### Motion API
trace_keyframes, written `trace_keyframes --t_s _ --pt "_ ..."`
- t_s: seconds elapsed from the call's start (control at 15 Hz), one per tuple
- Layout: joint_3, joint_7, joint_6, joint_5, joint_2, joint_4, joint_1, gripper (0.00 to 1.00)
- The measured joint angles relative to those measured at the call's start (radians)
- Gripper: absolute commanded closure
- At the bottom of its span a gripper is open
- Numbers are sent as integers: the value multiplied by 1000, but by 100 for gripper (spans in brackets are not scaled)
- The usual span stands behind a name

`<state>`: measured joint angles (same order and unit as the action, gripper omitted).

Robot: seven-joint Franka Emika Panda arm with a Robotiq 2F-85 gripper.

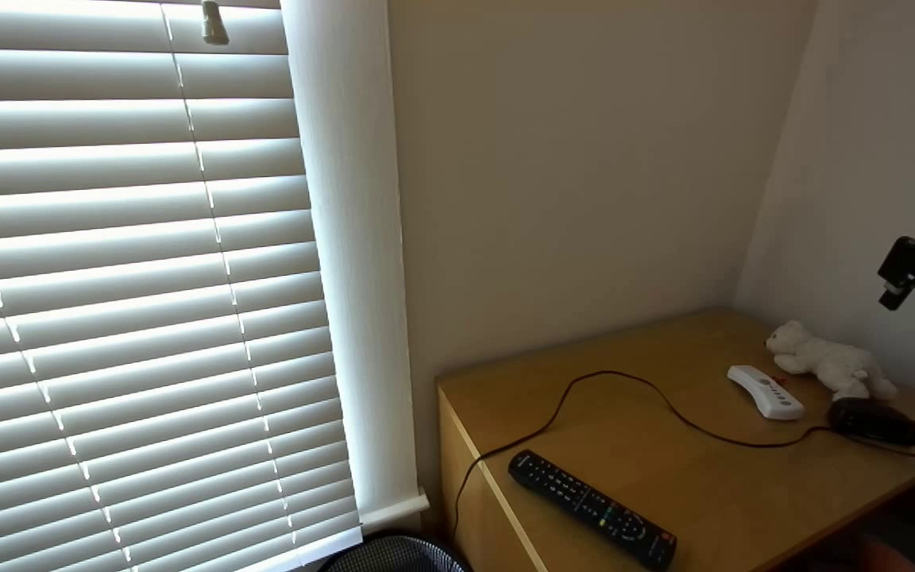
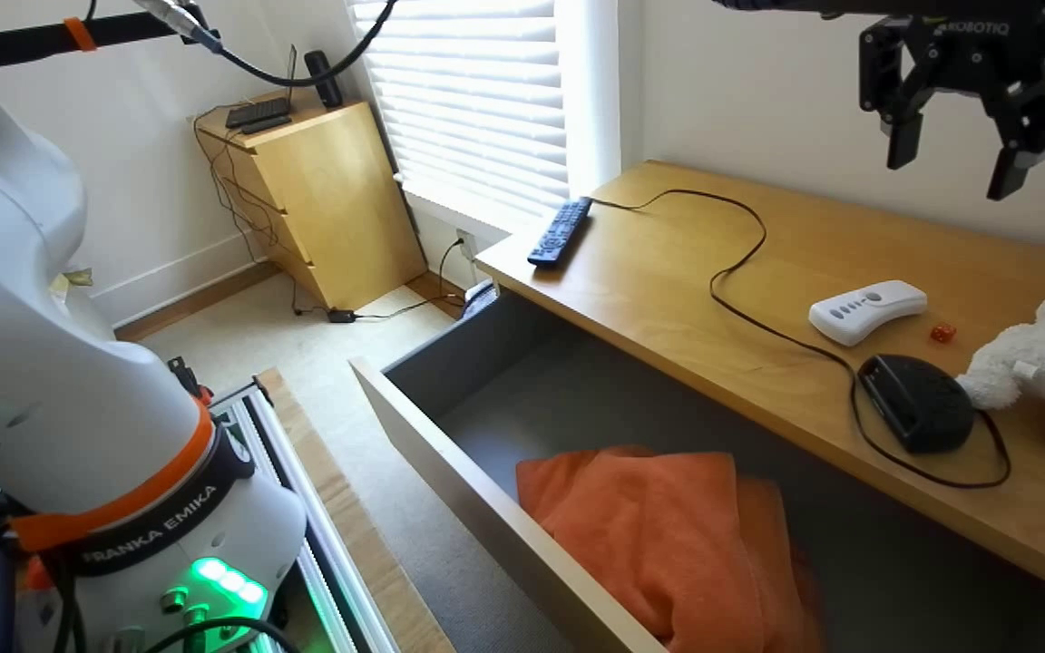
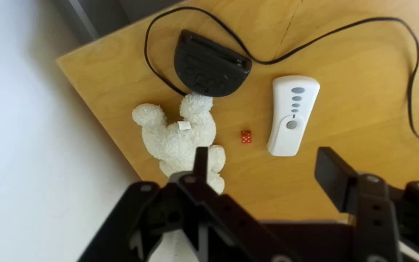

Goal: Press a button on the device

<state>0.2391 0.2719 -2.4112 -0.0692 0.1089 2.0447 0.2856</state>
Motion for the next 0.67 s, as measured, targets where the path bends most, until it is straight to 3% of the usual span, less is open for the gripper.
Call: trace_keyframes --t_s 0.33,0.67 --pt "-2 170 25 17 -98 85 -5 0" --pt "-2 215 33 41 -128 121 -7 0"
